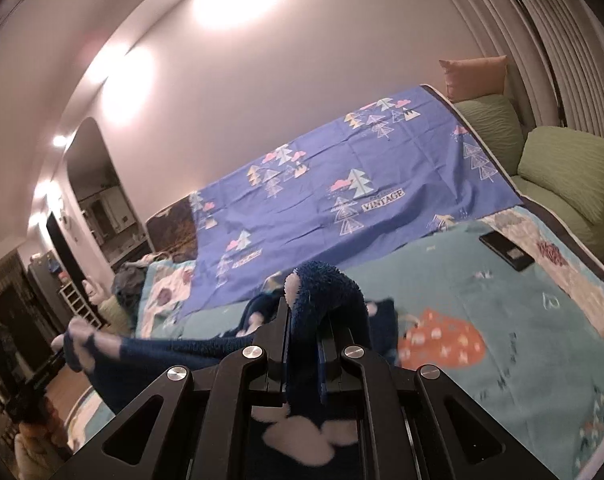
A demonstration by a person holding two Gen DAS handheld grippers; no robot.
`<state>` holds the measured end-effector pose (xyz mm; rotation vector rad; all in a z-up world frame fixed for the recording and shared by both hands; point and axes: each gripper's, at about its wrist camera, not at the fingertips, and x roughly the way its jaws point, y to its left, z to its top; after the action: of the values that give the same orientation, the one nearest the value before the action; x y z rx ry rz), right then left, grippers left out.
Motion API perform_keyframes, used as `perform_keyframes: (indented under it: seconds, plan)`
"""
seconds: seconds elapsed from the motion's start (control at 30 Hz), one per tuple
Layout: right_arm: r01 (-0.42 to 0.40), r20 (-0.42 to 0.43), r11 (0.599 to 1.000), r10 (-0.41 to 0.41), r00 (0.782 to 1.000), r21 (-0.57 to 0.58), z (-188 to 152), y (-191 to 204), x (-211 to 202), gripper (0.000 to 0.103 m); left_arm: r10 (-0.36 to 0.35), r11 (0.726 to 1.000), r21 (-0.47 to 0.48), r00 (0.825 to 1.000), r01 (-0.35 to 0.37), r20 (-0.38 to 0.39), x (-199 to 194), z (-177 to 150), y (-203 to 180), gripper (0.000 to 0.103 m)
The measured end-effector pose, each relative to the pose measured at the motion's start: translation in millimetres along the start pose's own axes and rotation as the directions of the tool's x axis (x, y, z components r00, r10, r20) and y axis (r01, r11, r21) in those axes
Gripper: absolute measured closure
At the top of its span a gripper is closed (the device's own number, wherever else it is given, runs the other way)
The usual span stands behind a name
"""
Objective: Fold small clothes
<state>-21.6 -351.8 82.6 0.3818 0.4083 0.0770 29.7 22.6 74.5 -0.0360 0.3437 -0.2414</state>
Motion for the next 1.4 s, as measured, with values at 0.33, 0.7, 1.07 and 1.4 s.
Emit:
perform_keyframes:
  seconds: [0.33, 0.7, 1.07, 1.4]
  plan:
    - [0.105, -0.083, 0.994, -0.105, 0.991, -0.001, 30.2, -26.1, 148.5, 0.094, 0.154, 0.987, 0.067, 0.985, -0.149, -0.074, 149.0, -0.2, 12.5, 0.089]
    - [0.188, -0.298, 0.982, -0.174, 0.939, 0.02, -15.7, -82.9, 280.9, 0.094, 0.189, 0.982, 0.04, 0.921, -0.187, -0.34, 271.8, -70.0, 41.7, 0.088]
    - [0.196, -0.355, 0.98, -0.179, 0.918, 0.014, -32.1, -89.7, 296.9, 0.087, 0.135, 0.989, -0.012, 0.924, -0.149, -0.358, 272.8, -70.1, 45.8, 0.085]
    - [0.155, -0.222, 0.987, -0.163, 0.961, -0.051, -1.2, -60.8, 197.8, 0.051, -0.032, 0.981, -0.192, 0.986, 0.0, -0.161, 182.1, -21.6, 73.6, 0.045]
